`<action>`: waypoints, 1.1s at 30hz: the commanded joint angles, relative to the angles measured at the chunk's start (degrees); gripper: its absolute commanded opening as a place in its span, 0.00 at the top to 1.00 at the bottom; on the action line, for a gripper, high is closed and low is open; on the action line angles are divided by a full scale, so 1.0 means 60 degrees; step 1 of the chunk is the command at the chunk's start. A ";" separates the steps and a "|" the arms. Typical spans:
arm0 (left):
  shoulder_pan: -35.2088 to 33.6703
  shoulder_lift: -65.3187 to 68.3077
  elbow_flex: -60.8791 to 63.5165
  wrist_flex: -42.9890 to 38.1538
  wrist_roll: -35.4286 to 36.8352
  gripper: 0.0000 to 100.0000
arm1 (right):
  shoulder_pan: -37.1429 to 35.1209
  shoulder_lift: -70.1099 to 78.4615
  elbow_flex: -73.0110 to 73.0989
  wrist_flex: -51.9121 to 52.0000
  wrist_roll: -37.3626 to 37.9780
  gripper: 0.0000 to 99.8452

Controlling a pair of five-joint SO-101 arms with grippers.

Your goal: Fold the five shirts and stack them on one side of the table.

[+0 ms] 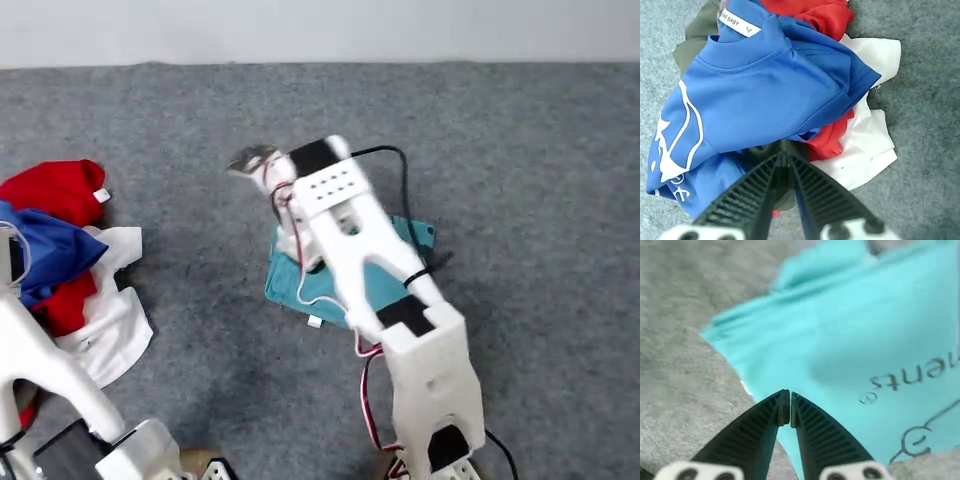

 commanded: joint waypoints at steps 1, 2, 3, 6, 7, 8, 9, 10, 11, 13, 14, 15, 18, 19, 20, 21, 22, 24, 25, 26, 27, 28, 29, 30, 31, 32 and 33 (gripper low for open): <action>0.0059 -0.0381 -0.0066 0.0088 0.0044 0.98 | 0.0066 0.0139 -0.0410 0.0300 0.0029 0.99; 0.0059 -0.0381 -0.0066 0.0088 0.0044 0.98 | -0.0037 0.0418 -0.0410 0.0183 0.0029 0.99; 0.0059 -0.0381 -0.0066 0.0088 0.0044 0.98 | -0.0139 0.0681 -0.0410 0.0081 0.0015 0.99; 0.0059 -0.0381 -0.0066 0.0088 0.0044 0.98 | -0.0799 0.1297 -0.0454 -0.0212 -0.0308 0.99; 0.0059 -0.0381 -0.0066 0.0088 0.0044 0.98 | -0.1048 0.1414 -0.0469 -0.0256 -0.0381 0.99; 0.0059 -0.0381 -0.0066 0.0088 0.0044 0.98 | -0.1326 0.1487 -0.0469 -0.0271 -0.0410 0.99; 0.0059 -0.0381 -0.0066 0.0088 0.0044 0.98 | -0.1531 0.1531 -0.0469 -0.0271 -0.0425 0.99; 0.0059 -0.0381 -0.0066 0.0088 0.0044 0.98 | -0.1736 0.1531 -0.0469 -0.0271 -0.0440 0.99; 0.0059 -0.0381 -0.0066 0.0088 0.0044 0.98 | -0.1883 0.1502 -0.0469 -0.0256 -0.0440 0.99; 0.0059 -0.0381 -0.0066 0.0088 0.0044 0.98 | -0.2044 0.1385 -0.0484 -0.0183 -0.0410 0.99; 0.0059 -0.0381 -0.0066 0.0088 0.0044 0.98 | -0.2059 0.1223 -0.0542 -0.0051 -0.0410 0.99; 0.0059 -0.0381 -0.0066 0.0088 0.0044 0.98 | -0.2029 0.1062 -0.0586 0.0051 -0.0396 0.99; 0.0059 -0.0381 -0.0066 0.0103 0.0044 0.98 | -0.1678 0.0447 -0.0791 0.0359 -0.0425 0.99; 0.0059 -0.0381 -0.0066 0.0103 0.0044 0.98 | -0.1531 0.0183 -0.0791 0.0388 -0.0425 0.99; 0.0073 -0.0381 -0.0066 0.0103 0.0044 0.98 | -0.1370 -0.0110 -0.0777 0.0403 -0.0440 0.99; 0.0073 -0.0381 -0.0066 0.0103 0.0044 0.98 | -0.1194 -0.0418 -0.0777 0.0403 -0.0440 0.99; 0.0073 -0.0381 -0.0066 0.0103 0.0044 0.98 | -0.1062 -0.0711 -0.0762 0.0403 -0.0440 0.99; 0.0073 -0.0381 -0.0066 0.0103 0.0044 0.98 | -0.0769 -0.1282 -0.0689 0.0418 -0.0454 0.99; 0.0073 -0.0381 -0.0066 0.0103 0.0059 0.98 | -0.0623 -0.1575 -0.0527 0.0418 -0.0454 0.99; 0.0073 -0.0396 -0.0066 0.0103 0.0059 0.98 | -0.0491 -0.1883 -0.0278 0.0418 -0.0527 0.99; 0.0073 -0.0396 -0.0066 0.0103 0.0059 0.98 | -0.0330 -0.2190 0.0044 0.0418 -0.0733 0.99; 0.0059 -0.0396 -0.0066 0.0132 0.0059 0.98 | -0.0154 -0.2513 0.0469 0.0418 -0.0982 0.99; 0.0044 -0.0396 -0.0081 0.0147 0.0059 0.98 | -0.0007 -0.2821 0.0923 0.0418 -0.1216 0.99; 0.0015 -0.0469 -0.0081 0.0147 0.0059 0.98 | 0.0168 -0.3143 0.1392 0.0418 -0.1407 0.99; 0.0015 -0.0615 -0.0066 0.0147 0.0059 0.98 | 0.0344 -0.3451 0.1861 0.0418 -0.1568 0.99; 0.0015 -0.0821 -0.0051 0.0147 0.0059 0.98 | 0.0520 -0.3758 0.2256 0.0403 -0.1758 0.99; 0.0015 -0.1055 -0.0037 0.0147 0.0059 0.98 | 0.0681 -0.4051 0.2623 0.0403 -0.1963 0.99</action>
